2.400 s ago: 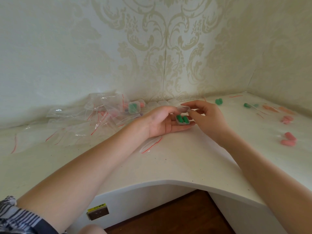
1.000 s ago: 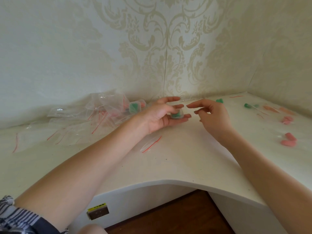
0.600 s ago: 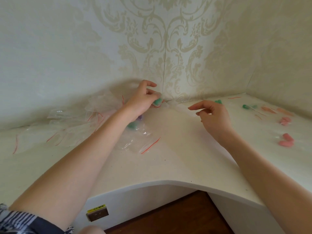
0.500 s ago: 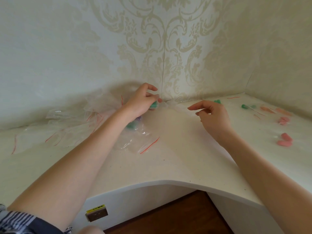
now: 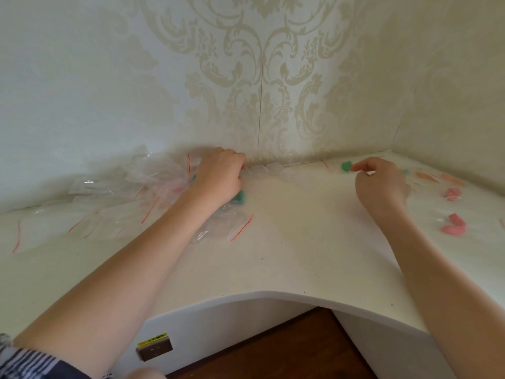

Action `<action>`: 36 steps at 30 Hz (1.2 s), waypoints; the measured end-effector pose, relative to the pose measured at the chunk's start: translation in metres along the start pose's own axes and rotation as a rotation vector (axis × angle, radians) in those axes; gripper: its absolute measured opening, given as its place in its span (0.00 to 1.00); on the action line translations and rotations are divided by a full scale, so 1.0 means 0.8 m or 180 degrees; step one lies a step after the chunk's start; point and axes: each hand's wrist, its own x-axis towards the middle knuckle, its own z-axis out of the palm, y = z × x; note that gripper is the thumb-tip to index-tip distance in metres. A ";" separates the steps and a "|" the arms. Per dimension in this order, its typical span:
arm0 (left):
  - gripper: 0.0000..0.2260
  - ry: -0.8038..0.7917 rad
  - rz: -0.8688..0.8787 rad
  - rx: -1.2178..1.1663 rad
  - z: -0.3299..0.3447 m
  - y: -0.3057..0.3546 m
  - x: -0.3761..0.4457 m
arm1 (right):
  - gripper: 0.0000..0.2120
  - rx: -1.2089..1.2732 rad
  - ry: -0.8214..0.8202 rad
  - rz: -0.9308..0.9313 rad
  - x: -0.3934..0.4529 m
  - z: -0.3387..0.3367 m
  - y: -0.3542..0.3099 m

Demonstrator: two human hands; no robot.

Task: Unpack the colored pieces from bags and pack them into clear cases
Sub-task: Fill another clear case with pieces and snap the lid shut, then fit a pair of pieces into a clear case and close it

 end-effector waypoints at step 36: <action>0.08 -0.0243 -0.0239 -0.1427 0.015 -0.005 -0.002 | 0.12 -0.0823 0.0399 0.0871 0.036 -0.038 0.074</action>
